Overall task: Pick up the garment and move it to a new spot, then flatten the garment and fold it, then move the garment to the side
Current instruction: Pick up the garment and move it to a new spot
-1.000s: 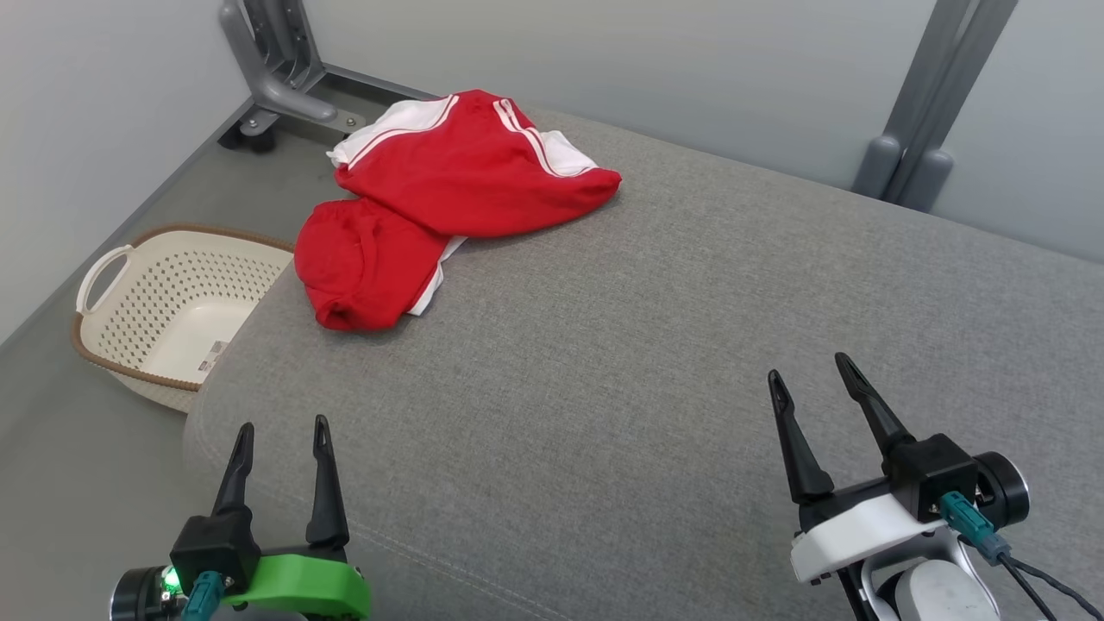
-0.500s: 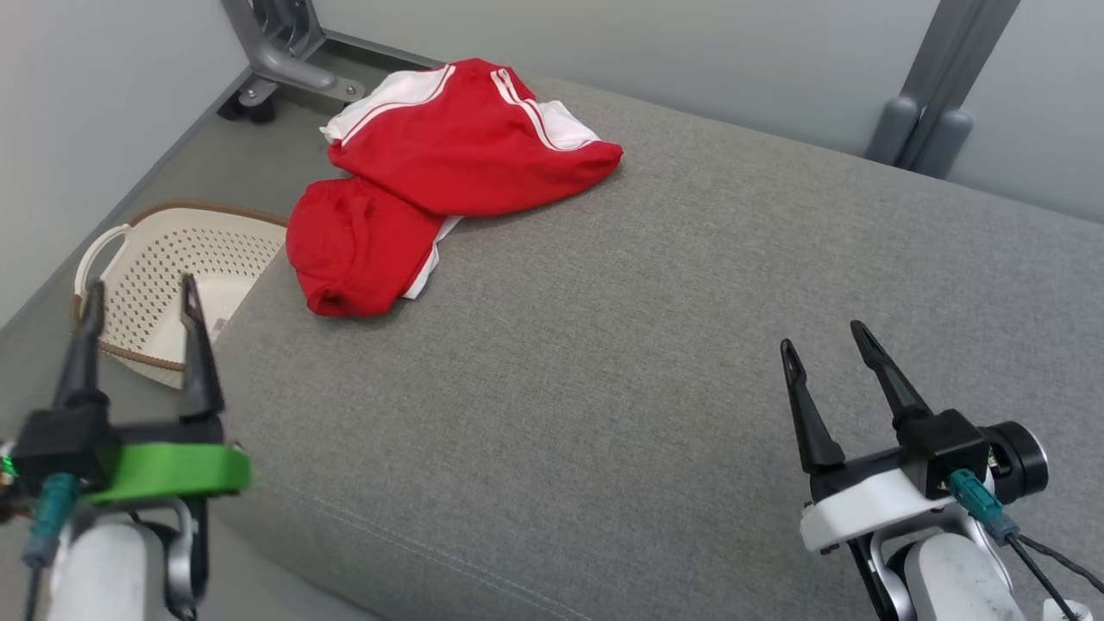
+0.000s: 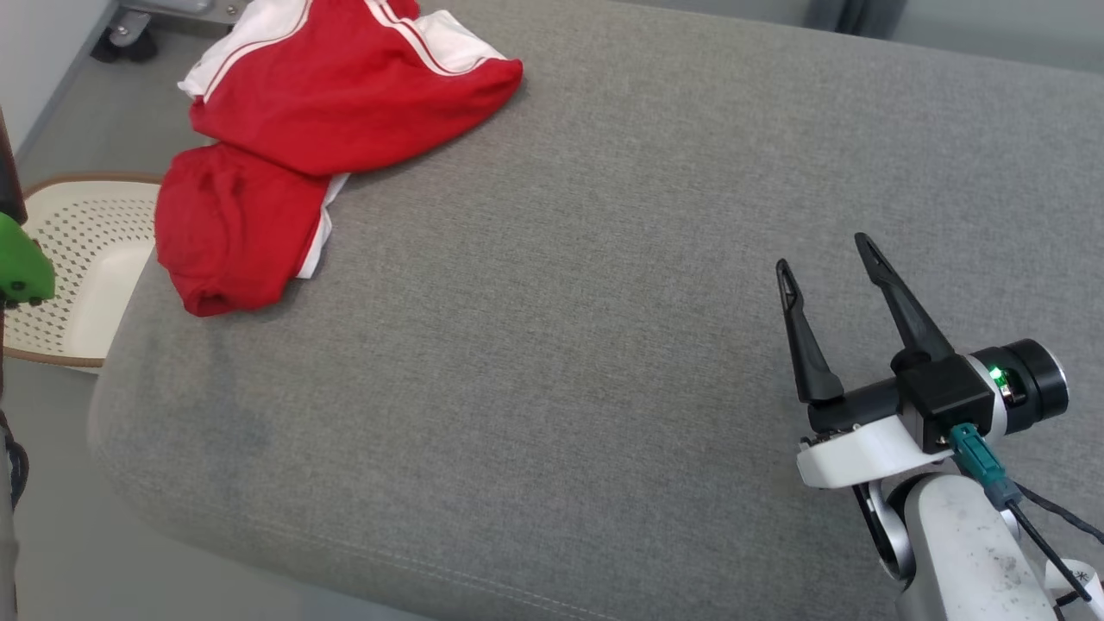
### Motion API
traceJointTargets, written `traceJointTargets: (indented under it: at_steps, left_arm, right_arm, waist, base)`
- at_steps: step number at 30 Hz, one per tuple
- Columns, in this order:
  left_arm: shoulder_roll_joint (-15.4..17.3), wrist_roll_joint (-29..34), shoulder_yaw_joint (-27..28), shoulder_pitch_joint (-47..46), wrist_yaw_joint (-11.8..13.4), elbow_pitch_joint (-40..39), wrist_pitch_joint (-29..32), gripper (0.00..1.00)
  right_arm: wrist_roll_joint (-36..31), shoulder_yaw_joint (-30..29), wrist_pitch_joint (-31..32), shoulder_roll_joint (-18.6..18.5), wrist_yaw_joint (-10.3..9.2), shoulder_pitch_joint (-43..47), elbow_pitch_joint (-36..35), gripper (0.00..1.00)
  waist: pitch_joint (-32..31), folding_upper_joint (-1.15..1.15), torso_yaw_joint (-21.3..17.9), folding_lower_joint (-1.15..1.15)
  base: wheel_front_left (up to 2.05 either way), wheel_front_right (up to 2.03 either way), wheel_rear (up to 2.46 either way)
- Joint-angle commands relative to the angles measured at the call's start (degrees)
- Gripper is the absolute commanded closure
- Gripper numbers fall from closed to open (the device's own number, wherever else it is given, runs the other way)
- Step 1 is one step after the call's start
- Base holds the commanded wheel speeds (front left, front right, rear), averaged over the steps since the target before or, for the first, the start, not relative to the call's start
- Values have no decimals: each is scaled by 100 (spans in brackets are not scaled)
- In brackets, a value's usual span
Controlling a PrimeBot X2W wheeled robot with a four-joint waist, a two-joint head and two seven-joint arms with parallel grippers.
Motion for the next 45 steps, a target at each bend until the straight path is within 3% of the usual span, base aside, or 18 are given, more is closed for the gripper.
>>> traceJointTargets:
  at_steps: [1, 9, 21, 22, 23, 24, 36, 45]
  left_arm:
    - [28, -83, -83, -91, -38, 217, 111, 0]
    - [-45, -668, -445, -193, -115, 1573, 662, 0]
    - [10, -1385, -1012, -190, -106, 2434, 971, 0]
    - [8, -1401, -1034, -211, -107, 2485, 965, 65]
    - [10, -1417, -1070, -230, -107, 2532, 941, 86]
    - [26, -1424, -1096, -253, -107, 2545, 900, 100]
    - [499, -1625, -1228, -501, -107, 2215, 113, 100]
    - [845, -1640, -1669, -714, -107, 1087, 250, 100]
  right_arm:
    - [-67, -19, -18, -26, -6, -79, -66, 0]
    - [-224, -19, -18, -53, -6, -160, -307, 0]
    - [-285, 22, -18, -110, -6, -120, -401, 0]
    - [-285, 22, -18, -107, -6, -123, -399, 0]
    - [-286, 19, -18, -107, -6, -128, -397, 0]
    - [-286, 13, -18, -106, -6, -130, -393, 0]
    - [-72, 13, -18, -36, -6, -34, -228, 0]
    - [333, -71, -18, -16, -6, 209, -88, 0]
  waist:
    - [589, 0, -536, 0]
    - [968, 0, -806, 0]
    - [1166, 0, -937, 0]
    - [1165, 0, -943, 0]
    - [1159, 0, -949, 0]
    - [1151, 0, -952, 0]
    - [485, 0, -959, 0]
    - [-337, 0, -1120, 0]
  base:
    - [0, 0, 0]
    - [0, 0, 0]
    - [0, 0, 0]
    - [0, 0, 0]
    - [0, 0, 0]
    - [0, 0, 0]
    - [0, 0, 0]
    - [0, 0, 0]
